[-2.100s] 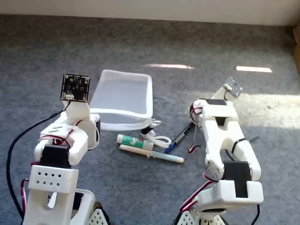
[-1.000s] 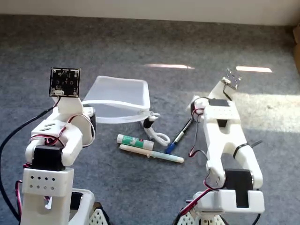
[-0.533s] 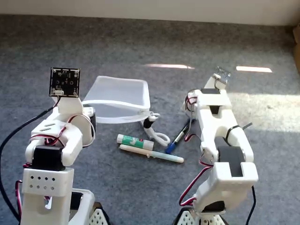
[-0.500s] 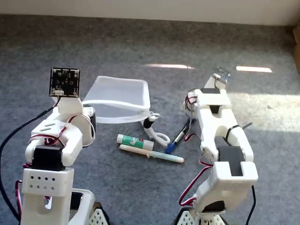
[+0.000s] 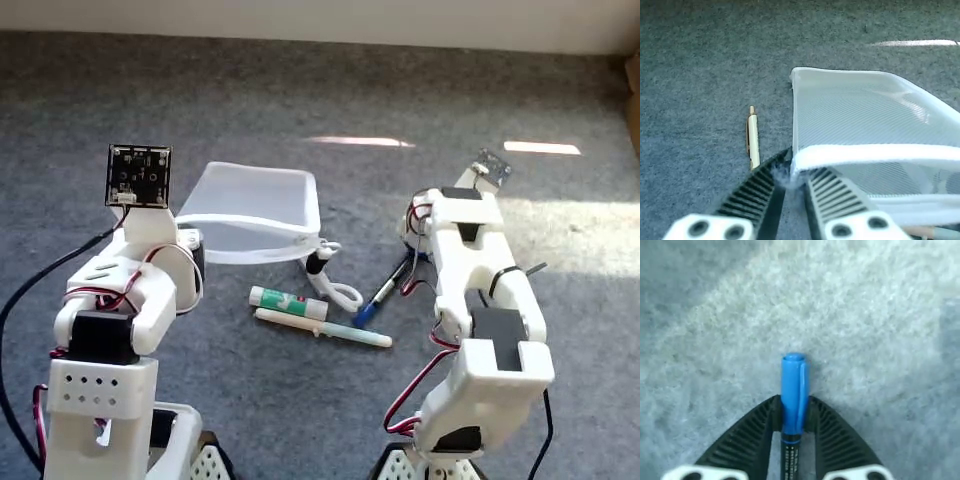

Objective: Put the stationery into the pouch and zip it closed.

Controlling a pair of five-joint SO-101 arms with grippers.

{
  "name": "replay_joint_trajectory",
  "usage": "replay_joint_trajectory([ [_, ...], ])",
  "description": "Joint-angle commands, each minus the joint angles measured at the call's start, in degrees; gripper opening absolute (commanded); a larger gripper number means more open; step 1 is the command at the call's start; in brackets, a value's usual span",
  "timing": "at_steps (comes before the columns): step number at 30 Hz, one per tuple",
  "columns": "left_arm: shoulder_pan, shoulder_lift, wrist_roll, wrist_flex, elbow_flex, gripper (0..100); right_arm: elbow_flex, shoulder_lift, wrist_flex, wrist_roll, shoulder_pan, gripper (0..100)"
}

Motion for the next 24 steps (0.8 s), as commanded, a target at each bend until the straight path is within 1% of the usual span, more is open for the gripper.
replay_joint_trajectory([
  [1,-0.31,0.13,-0.09,0.26,-0.75,1,-0.75,-10.77,3.91,0.97,0.04,0.5],
  [6,-0.22,0.31,-1.23,0.35,-1.89,1,-0.75,-18.86,9.01,2.64,-0.04,0.5],
  [10,-0.13,0.57,-1.23,3.34,-5.76,1,-0.75,-24.66,12.0,2.81,-1.45,0.5],
  [15,0.04,0.57,-1.23,5.36,-10.86,1,-0.75,-34.77,14.29,2.9,-6.11,0.5],
  [19,0.13,0.66,-1.23,8.62,-15.96,1,-0.75,-41.71,15.08,2.9,-10.51,0.5],
  [24,0.13,0.75,-1.32,11.08,-21.23,1,-0.92,-46.64,14.64,2.9,-11.91,0.5],
])
